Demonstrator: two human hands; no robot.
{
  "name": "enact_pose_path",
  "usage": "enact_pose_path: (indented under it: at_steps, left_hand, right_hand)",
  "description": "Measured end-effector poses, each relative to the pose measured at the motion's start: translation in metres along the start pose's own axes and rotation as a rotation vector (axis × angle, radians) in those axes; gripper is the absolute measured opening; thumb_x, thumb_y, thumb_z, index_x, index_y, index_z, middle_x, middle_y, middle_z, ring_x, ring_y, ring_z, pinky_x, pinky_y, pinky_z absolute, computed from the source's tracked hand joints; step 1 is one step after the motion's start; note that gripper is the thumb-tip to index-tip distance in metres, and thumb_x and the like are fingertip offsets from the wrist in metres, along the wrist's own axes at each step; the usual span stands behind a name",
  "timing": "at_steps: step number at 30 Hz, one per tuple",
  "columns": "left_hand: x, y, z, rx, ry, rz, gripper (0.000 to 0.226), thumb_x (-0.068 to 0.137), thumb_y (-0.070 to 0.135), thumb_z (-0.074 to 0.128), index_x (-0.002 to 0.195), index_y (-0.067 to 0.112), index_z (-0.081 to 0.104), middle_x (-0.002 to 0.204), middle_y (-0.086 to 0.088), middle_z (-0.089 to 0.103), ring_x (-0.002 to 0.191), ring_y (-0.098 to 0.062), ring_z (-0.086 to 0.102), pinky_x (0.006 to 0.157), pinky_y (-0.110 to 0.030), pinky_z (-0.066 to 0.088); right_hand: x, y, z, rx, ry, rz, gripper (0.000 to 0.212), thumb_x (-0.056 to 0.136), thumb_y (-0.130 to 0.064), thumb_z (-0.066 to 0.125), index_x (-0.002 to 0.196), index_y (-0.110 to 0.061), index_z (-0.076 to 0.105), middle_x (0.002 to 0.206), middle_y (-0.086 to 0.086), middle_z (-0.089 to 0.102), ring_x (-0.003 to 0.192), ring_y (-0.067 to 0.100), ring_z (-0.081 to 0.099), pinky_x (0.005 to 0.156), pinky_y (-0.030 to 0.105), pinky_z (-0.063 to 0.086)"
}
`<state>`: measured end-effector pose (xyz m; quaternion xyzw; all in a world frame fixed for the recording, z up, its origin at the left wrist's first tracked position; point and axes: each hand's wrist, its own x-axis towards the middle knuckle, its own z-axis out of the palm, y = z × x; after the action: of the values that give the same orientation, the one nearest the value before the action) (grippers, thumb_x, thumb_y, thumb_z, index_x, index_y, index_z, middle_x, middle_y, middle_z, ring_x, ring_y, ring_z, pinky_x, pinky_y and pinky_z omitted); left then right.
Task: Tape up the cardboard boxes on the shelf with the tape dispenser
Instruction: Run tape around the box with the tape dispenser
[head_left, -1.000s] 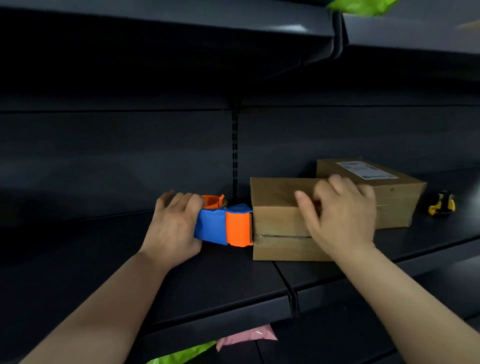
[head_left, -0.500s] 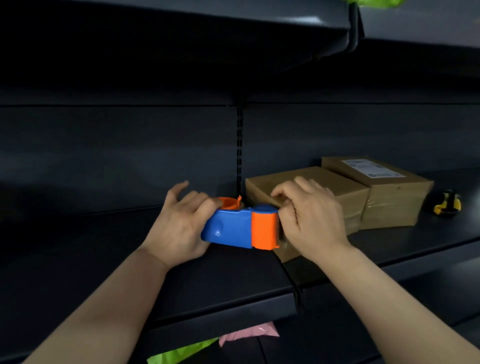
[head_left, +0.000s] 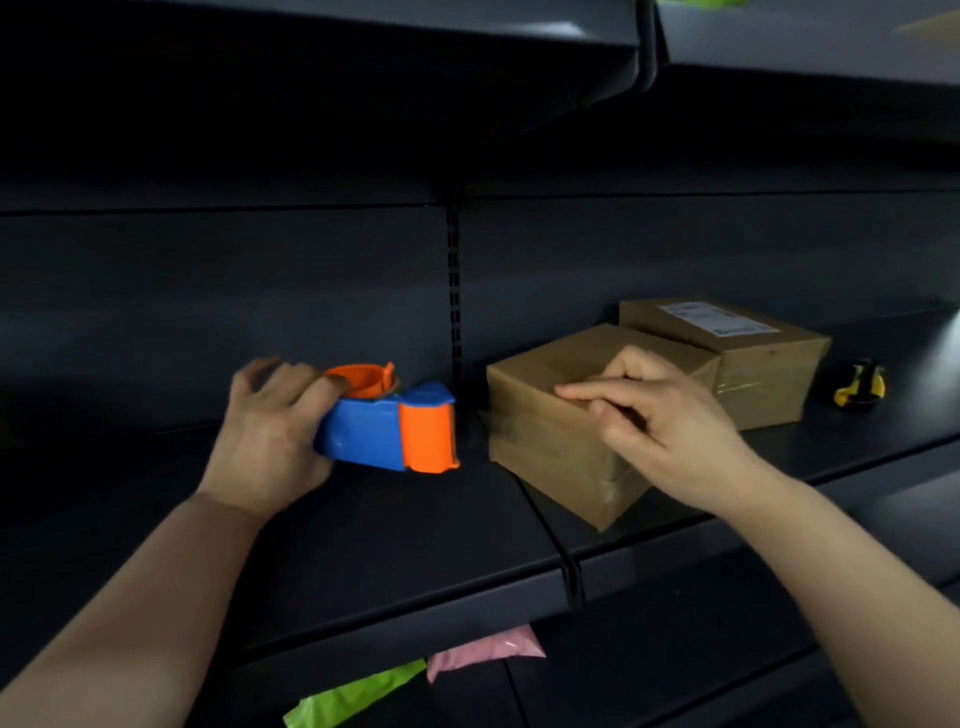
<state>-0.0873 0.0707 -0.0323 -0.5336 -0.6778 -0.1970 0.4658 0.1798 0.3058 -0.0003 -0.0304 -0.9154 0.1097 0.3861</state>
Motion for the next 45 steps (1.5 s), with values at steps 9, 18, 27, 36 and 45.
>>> enact_pose_path:
  at_steps: [9, 18, 27, 36, 45]
  left_hand:
    - [-0.002, -0.004, 0.01, -0.016, -0.042, -0.08, 0.053, 0.056, 0.005, 0.062, 0.106, 0.018, 0.051, 0.088, -0.007, 0.057, 0.085, -0.03, 0.055, 0.089, -0.045, 0.036]
    - [0.0, -0.003, -0.001, 0.034, -0.009, -0.047, 0.05, 0.055, 0.007, 0.062, 0.104, 0.015, 0.057, 0.085, -0.005, 0.057, 0.082, -0.03, 0.056, 0.088, -0.045, 0.037]
    - [-0.01, 0.004, -0.014, 0.094, -0.018, -0.105, 0.051, 0.055, 0.006, 0.059, 0.104, 0.019, 0.05, 0.084, -0.007, 0.057, 0.083, -0.03, 0.054, 0.084, -0.045, 0.039]
    - [-0.006, 0.022, -0.008, 0.034, -0.024, -0.177, 0.069, 0.039, -0.013, 0.071, 0.102, 0.01, 0.053, 0.088, -0.012, 0.054, 0.083, -0.028, 0.044, 0.071, -0.044, 0.042]
    - [-0.011, 0.021, -0.005, -0.02, -0.035, -0.149, 0.067, 0.043, -0.009, 0.071, 0.102, 0.013, 0.051, 0.088, -0.01, 0.057, 0.082, -0.029, 0.05, 0.071, -0.042, 0.043]
  right_hand:
    - [-0.014, 0.003, -0.017, 0.173, -0.032, 0.045, 0.034, 0.091, -0.037, 0.045, 0.116, -0.033, 0.067, 0.089, -0.013, 0.053, 0.093, 0.013, 0.062, 0.081, 0.038, 0.052]
    - [-0.013, 0.001, 0.002, 0.178, -0.022, 0.083, 0.023, 0.084, -0.058, 0.055, 0.105, -0.051, 0.062, 0.123, -0.028, 0.06, 0.126, 0.005, 0.046, 0.104, 0.051, 0.036]
    - [0.001, -0.005, 0.005, 0.519, -0.136, 0.114, 0.025, 0.07, -0.048, 0.065, 0.093, -0.038, 0.07, 0.115, -0.022, 0.065, 0.121, 0.002, 0.05, 0.109, 0.049, 0.03]
    - [0.027, -0.05, -0.004, -0.245, -0.207, 0.194, 0.016, 0.092, -0.035, 0.043, 0.091, -0.033, 0.059, 0.097, -0.013, 0.065, 0.099, 0.01, 0.058, 0.117, 0.051, 0.017]
    - [0.02, -0.049, 0.06, -0.692, 0.336, 0.033, 0.041, 0.099, -0.046, 0.045, 0.077, -0.017, 0.064, 0.075, 0.003, 0.056, 0.071, 0.024, 0.053, 0.066, 0.039, 0.033]
